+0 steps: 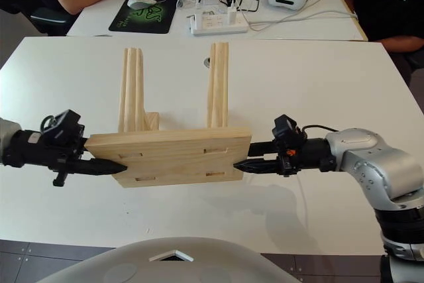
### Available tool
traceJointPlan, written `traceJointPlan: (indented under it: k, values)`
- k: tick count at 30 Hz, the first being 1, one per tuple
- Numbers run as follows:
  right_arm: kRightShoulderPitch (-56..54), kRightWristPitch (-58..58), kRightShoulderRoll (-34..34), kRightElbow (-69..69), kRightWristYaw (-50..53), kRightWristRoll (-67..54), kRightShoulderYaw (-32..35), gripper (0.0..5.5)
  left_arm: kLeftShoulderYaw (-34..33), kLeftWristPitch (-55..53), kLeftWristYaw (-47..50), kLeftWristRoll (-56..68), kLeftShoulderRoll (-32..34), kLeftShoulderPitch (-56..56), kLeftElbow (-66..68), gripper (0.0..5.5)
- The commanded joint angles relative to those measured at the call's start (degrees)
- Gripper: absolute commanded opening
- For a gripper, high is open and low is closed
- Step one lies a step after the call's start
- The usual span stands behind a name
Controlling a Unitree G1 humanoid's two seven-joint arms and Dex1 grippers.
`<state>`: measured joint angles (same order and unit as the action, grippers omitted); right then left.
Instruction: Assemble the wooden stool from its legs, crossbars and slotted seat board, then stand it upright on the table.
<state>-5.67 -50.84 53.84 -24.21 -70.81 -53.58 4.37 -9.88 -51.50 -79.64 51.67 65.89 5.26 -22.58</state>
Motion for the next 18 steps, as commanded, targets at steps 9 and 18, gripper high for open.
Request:
traceJointPlan:
  k: [9, 18]
  values:
    - [-43.2, -40.0, -4.0, 31.1, 19.1, -27.3, -3.3, 1.48, 8.2, -37.1, 4.9, 9.9, -12.0, 47.8, 40.5, 1.34]
    - [-56.9, -40.6, -16.8, 53.4, 35.2, -8.4, -1.6, 1.49, 12.5, -24.8, 15.7, -9.7, -22.6, 57.6, 65.3, 2.34]
